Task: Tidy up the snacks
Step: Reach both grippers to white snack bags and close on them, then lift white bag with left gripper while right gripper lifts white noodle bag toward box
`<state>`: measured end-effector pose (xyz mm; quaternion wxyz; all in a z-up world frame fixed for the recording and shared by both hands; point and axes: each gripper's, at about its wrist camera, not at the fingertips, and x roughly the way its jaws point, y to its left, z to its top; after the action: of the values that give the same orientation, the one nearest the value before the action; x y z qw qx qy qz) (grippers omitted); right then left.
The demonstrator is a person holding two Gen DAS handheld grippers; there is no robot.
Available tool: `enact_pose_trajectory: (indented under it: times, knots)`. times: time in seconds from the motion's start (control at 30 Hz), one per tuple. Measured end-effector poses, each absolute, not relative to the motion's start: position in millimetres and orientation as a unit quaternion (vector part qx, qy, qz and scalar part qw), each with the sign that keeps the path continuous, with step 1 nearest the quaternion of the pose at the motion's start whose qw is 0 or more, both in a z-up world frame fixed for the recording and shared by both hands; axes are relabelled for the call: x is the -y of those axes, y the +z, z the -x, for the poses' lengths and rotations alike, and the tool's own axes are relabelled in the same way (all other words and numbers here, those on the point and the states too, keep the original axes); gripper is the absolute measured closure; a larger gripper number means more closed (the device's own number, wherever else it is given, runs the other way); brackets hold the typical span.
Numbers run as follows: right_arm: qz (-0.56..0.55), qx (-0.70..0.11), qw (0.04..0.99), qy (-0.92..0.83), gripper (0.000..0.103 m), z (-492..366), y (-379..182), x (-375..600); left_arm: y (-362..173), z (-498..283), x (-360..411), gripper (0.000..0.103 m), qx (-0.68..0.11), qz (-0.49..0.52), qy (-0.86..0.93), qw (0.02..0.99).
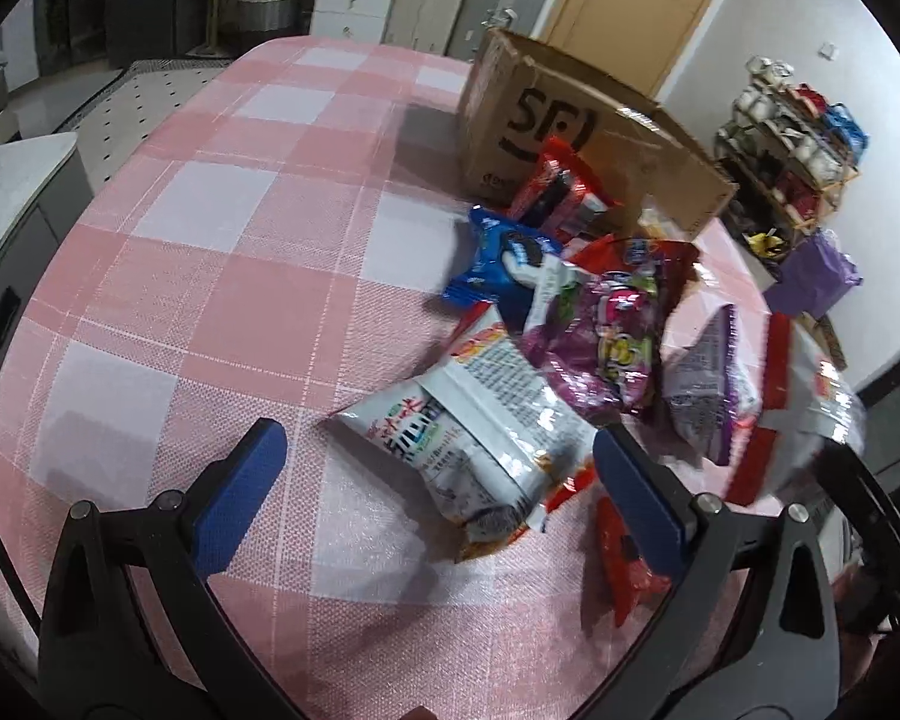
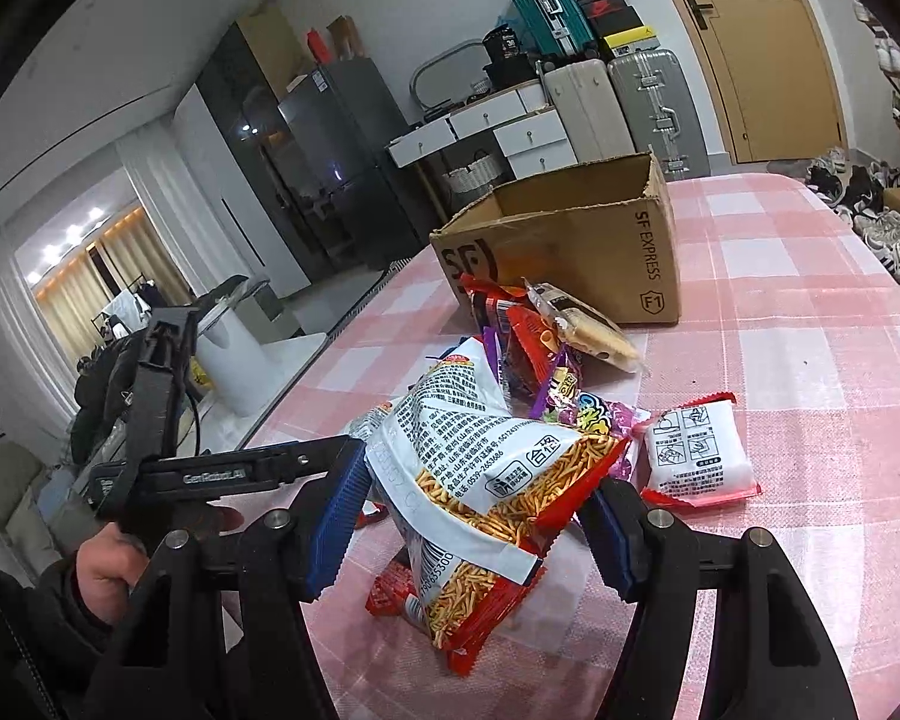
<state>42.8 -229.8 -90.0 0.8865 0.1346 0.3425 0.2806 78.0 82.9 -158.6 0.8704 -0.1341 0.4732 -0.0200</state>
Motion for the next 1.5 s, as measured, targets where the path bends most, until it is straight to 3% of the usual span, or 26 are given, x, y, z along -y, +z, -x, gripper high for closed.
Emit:
enact_pose_trajectory:
  times: [0.6, 0.9, 1.23, 1.3, 1.4, 1.5]
  knots:
    - [-0.149, -0.34, 0.886, 0.279, 0.035, -40.0, -96.5, 243.8, -171.8, -103.7, -71.9, 0.001, -0.49, 0.134, -0.019, 0.861]
    - [-0.149, -0.34, 0.886, 0.279, 0.035, -39.8, -97.8, 244.5, -181.7, -109.4, -82.3, 0.014, -0.496, 0.171, -0.057, 0.849]
    - [-0.14, -0.333, 0.888, 0.283, 0.036, -37.0, -93.8, 237.6, -185.0, -104.8, -84.3, 0.017, -0.487, 0.152, -0.095, 0.855]
    - [-0.128, -0.339, 0.891, 0.272, 0.036, -38.1, -96.0, 233.4, -185.5, -102.7, -83.9, 0.019, -0.482, 0.149, -0.099, 0.858]
    - [-0.138, -0.353, 0.885, 0.27, 0.036, -41.9, -100.5, 234.5, -186.3, -101.1, -84.0, 0.054, -0.482, 0.154, -0.117, 0.855]
    - [-0.129, -0.359, 0.884, 0.269, 0.036, -40.1, -103.1, 231.9, -185.3, -101.6, -84.3, 0.056, -0.481, 0.146, -0.121, 0.856]
